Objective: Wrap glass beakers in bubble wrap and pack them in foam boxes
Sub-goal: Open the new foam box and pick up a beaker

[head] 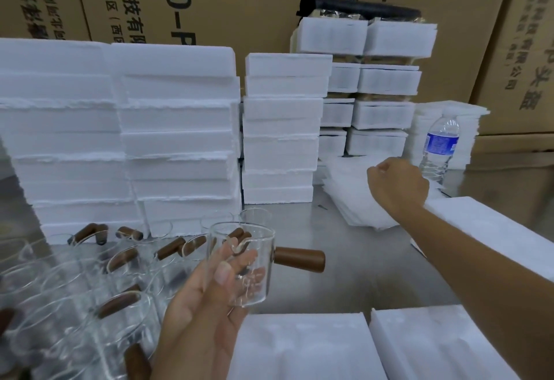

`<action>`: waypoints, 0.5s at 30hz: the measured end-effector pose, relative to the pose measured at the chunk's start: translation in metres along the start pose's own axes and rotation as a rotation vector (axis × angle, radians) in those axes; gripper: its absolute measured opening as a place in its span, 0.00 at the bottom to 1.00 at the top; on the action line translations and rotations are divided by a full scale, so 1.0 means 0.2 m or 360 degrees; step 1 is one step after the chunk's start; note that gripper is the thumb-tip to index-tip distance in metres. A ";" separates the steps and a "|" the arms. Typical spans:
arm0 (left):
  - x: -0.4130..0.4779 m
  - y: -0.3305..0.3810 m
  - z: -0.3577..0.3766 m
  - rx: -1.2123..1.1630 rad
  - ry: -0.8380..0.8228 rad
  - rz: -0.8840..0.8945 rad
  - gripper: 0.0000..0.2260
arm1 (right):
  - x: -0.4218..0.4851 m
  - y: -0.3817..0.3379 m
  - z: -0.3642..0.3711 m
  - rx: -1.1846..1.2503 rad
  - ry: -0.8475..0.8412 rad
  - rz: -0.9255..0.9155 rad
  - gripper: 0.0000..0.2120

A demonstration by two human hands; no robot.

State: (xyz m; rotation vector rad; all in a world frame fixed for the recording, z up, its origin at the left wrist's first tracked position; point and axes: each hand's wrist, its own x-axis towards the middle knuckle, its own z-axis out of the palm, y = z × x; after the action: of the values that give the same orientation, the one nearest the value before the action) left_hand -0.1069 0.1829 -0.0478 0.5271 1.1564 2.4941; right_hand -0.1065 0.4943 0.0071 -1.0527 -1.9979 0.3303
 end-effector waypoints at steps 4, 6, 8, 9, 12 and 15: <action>-0.01 0.00 -0.01 -0.0110 0.0037 -0.0011 0.37 | -0.03 -0.10 -0.15 0.0378 0.0021 0.0004 0.08; -0.02 0.00 -0.01 -0.0104 0.0022 -0.0033 0.45 | -0.07 -0.16 -0.23 0.0593 -0.0010 -0.0037 0.08; -0.04 0.03 0.02 -0.0119 0.0015 -0.0027 0.49 | -0.15 -0.20 -0.31 0.0765 -0.0101 -0.0108 0.06; -0.04 0.04 0.02 -0.0135 0.0006 -0.0019 0.48 | -0.21 -0.22 -0.35 0.0818 -0.0151 -0.0160 0.06; -0.05 0.08 0.03 -0.0210 -0.0019 0.0050 0.36 | -0.40 -0.23 -0.47 0.0960 -0.0339 -0.0291 0.07; -0.09 0.14 0.05 -0.0281 -0.0012 0.0087 0.36 | -0.56 -0.24 -0.59 0.1172 -0.0604 -0.0286 0.06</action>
State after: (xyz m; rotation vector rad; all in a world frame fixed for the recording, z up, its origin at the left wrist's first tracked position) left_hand -0.0906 0.1626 -0.0234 0.5247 0.9190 2.6064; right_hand -0.0084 0.3608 0.0457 -0.3548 -2.0082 1.1289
